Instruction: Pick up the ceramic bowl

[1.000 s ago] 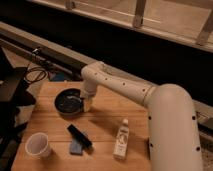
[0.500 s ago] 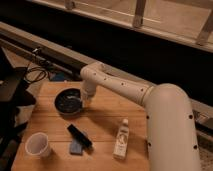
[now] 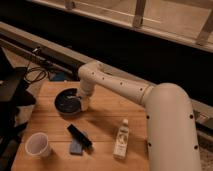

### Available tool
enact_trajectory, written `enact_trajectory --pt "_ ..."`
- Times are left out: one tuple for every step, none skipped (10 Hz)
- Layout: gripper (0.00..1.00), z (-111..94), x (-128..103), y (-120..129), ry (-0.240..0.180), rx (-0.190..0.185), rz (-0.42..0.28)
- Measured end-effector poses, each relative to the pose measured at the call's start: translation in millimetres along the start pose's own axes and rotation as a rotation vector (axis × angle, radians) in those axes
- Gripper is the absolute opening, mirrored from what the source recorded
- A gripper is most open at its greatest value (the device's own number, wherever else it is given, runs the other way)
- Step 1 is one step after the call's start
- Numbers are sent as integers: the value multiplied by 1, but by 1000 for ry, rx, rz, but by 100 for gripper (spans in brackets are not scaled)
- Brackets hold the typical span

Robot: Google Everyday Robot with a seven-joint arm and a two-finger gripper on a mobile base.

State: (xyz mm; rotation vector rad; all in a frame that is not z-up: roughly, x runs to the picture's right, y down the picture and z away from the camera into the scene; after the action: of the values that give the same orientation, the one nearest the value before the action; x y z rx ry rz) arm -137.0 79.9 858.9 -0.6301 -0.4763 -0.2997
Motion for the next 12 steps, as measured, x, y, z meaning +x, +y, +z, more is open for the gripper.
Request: enact_trajectory --pt "63 3 -4 -1 -9 -8 -16" --pt "63 8 -7 -1 -20 -22 -27" --pt "63 13 -5 0 -28 -39 -25" --pt "63 19 -3 2 -34 -54 -20" --pt "63 26 2 6 -44 -73 -8" --pt "63 31 5 8 -58 -86 3" --pt "63 37 10 11 -71 -102 18" --pt "62 46 17 15 -83 -117 38" --pt "55 54 22 17 -78 -115 38" --pt "44 57 20 17 -76 -111 33" --pt "35 55 18 16 -75 -110 29" --pt "22 46 17 15 -77 -109 31"
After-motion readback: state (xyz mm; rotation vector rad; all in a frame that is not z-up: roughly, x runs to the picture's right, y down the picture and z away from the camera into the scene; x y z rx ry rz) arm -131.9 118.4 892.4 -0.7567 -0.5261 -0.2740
